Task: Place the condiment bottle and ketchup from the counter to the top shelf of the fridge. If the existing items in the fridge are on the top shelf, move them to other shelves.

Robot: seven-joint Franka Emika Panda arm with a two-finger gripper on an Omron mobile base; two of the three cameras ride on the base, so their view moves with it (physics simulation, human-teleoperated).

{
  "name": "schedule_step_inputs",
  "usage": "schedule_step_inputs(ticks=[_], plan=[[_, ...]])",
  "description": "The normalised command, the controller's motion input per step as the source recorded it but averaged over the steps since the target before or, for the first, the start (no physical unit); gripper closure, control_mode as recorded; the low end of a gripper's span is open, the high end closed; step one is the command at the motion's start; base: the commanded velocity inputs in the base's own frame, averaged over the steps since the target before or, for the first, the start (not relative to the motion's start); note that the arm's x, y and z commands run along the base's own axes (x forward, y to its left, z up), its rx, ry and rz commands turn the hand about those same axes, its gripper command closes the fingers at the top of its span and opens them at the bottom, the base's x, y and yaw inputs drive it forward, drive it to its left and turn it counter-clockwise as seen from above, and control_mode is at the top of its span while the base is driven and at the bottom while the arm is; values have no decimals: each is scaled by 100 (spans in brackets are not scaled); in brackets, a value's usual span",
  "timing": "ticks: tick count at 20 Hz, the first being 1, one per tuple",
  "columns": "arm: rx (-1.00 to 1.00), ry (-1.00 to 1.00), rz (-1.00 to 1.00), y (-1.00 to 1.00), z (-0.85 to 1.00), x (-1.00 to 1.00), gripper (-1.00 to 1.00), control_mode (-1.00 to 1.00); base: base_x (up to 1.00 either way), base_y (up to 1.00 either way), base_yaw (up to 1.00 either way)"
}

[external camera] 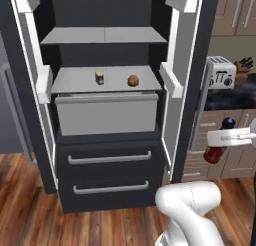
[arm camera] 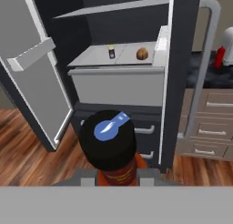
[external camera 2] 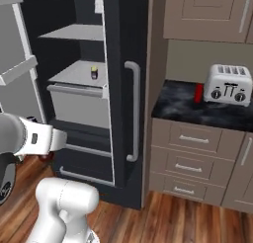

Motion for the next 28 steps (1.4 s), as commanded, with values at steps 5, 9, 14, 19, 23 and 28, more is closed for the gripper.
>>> schedule_step_inputs(ticks=[5,9,14,19,23,28], plan=[[0,0,0,0,0,0,100,100,63,55,-5],[0,0,0,0,0,0,100,100,10,100,-9],[0,0,0,0,0,0,100,100,18,61,-12],[0,0,0,0,0,0,100,100,77,6,-13],[0,0,0,0,0,0,100,100,67,0,-11],[0,0,0,0,0,0,100,100,56,9,-10]])
